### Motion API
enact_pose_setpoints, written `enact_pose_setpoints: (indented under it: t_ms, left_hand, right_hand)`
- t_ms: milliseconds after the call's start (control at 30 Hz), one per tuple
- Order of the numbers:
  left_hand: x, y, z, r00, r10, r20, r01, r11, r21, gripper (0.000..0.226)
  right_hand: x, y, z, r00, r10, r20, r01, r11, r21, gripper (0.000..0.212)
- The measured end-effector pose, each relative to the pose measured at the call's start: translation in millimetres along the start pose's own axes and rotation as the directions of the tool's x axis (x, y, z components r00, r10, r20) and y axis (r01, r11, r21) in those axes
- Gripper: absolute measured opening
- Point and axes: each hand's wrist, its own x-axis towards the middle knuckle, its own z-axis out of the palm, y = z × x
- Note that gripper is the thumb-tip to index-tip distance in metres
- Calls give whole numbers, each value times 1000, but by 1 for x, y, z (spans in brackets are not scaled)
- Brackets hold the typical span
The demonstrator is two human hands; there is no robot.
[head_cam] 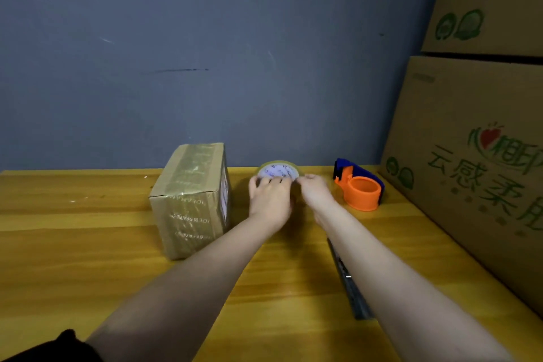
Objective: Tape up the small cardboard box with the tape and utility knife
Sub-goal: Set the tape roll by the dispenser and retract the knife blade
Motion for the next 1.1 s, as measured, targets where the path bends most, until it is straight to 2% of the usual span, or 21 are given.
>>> enact_pose_setpoints:
  t_ms: [100,300,467,600,733,833,967,1100]
  left_hand:
    - [9,0,16,994,-70,81,77,993,-93,44]
    - [27,9,37,986,-79,147,101,983,-151,42]
    - [41,25,42,984,-17,180,55,977,-206,46]
    - [45,32,48,977,14,211,40,967,-253,49]
    - [50,37,50,975,48,219,11,965,-261,51]
    - [50,40,52,972,62,227,3,961,-276,52]
    - [48,41,54,975,67,210,-9,964,-266,53]
    - [48,36,48,923,131,362,-46,971,-233,65]
  right_hand:
    - [26,15,11,993,86,76,-75,986,-147,49]
    - [60,35,13,993,115,-5,-114,978,-176,76]
    - [55,31,-9,985,147,-90,-159,976,-147,61]
    - [61,38,-17,983,168,-73,-178,971,-159,71]
    - [65,44,-25,980,174,-97,-189,965,-181,67]
    - [69,48,-29,970,202,-134,-229,946,-231,72]
    - [67,49,-30,970,203,-131,-227,952,-204,75]
    - [67,50,-30,969,218,-115,-231,966,-117,79]
